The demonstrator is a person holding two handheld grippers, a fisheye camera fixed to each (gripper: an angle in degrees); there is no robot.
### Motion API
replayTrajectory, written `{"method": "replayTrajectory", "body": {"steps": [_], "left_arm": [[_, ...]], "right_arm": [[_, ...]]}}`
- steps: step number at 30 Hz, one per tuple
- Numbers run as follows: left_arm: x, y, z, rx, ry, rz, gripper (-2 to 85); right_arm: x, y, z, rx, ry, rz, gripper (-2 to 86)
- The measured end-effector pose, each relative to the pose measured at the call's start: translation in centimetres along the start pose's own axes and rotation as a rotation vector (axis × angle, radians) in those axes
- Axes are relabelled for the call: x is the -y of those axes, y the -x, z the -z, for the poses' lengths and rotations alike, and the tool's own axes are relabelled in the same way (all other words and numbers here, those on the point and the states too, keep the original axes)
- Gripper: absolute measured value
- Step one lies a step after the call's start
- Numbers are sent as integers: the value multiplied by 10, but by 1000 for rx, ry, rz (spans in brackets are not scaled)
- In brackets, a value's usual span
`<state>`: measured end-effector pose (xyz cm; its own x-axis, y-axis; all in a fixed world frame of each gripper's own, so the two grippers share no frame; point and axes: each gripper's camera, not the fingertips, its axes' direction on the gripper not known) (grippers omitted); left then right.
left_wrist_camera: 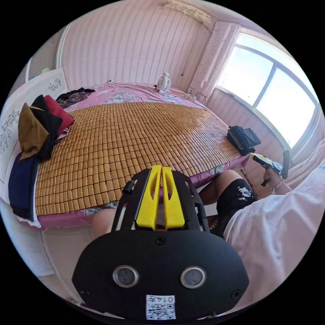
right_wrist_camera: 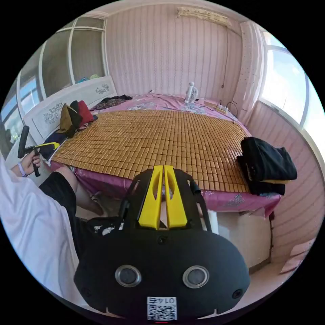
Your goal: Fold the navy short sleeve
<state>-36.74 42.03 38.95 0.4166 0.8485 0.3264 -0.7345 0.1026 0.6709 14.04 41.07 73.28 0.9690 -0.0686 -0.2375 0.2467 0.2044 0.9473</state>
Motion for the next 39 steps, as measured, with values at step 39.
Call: {"method": "replayTrajectory", "body": {"steps": [39], "left_arm": [[-146, 404, 27, 637, -304, 811, 77]], "right_arm": [[320, 679, -393, 711, 342, 608, 106]]}}
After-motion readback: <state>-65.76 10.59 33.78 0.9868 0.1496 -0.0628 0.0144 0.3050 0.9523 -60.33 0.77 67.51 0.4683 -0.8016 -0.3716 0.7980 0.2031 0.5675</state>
